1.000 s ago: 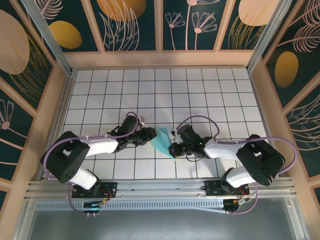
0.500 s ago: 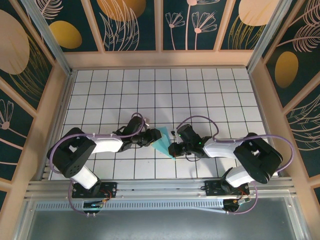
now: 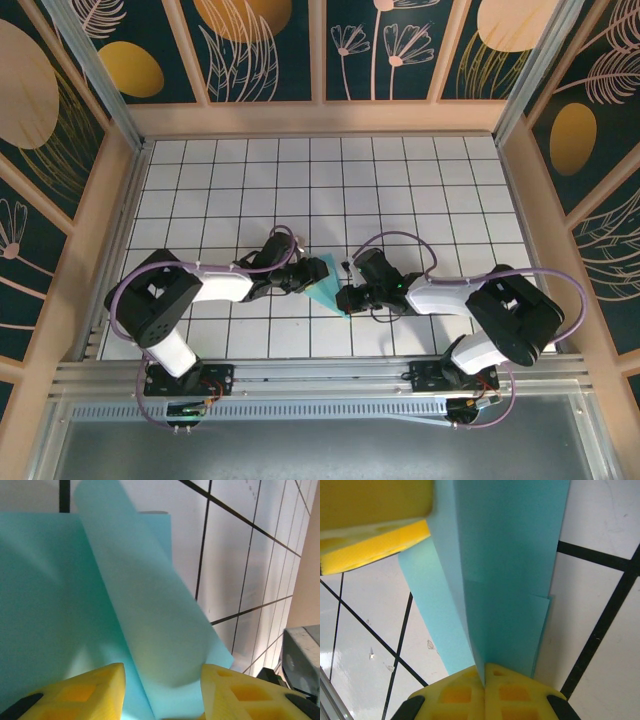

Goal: Fold a paper plane with a square sheet of paper (fold left side to right side)
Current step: Fourth fold the wing at the center of the table.

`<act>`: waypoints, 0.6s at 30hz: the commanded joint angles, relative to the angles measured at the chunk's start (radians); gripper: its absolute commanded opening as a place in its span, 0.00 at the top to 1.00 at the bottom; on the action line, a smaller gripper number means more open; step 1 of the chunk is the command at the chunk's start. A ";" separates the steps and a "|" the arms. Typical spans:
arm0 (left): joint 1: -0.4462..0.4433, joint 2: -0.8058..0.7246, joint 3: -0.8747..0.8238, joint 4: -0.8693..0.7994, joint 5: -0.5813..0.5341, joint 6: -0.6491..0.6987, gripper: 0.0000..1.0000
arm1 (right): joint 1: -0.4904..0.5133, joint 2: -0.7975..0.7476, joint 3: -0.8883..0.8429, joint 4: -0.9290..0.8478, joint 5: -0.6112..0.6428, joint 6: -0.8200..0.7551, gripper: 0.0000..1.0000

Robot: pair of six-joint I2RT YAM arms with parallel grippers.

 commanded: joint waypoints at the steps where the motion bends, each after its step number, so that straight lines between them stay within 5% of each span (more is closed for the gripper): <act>1: -0.006 0.024 0.026 -0.029 -0.021 -0.004 0.56 | -0.009 0.020 0.013 0.004 -0.013 0.007 1.00; 18: -0.007 0.069 0.056 -0.108 -0.058 0.032 0.56 | -0.029 -0.040 0.046 -0.025 -0.047 0.008 0.81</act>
